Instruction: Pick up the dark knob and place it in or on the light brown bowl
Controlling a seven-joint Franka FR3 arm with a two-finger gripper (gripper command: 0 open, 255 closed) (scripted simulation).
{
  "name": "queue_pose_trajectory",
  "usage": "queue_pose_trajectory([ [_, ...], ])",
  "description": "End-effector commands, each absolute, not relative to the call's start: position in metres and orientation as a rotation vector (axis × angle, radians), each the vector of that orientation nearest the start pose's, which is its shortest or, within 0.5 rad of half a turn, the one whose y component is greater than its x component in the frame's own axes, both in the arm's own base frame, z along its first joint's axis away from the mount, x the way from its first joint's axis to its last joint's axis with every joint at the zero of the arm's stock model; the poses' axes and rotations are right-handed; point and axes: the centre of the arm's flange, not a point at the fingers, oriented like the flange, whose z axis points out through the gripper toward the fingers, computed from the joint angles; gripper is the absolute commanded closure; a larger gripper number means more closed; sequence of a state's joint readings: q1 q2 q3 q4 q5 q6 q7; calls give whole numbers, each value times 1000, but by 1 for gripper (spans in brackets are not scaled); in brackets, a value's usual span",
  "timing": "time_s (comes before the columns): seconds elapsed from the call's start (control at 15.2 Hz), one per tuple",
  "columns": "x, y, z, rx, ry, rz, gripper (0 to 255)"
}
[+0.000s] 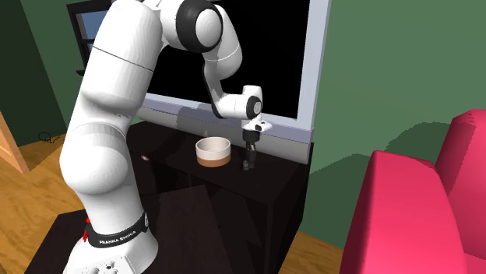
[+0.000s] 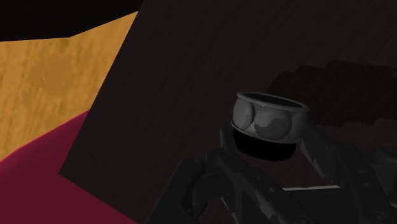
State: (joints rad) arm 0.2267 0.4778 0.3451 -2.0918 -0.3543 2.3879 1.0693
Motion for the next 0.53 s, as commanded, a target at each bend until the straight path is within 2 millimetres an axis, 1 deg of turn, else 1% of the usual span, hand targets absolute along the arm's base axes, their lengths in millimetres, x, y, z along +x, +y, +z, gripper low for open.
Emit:
queue_pose_trajectory([
  [0.0,478,306,201,-3258,402,73,255],
  [0.46,478,306,238,-3258,402,73,255],
])
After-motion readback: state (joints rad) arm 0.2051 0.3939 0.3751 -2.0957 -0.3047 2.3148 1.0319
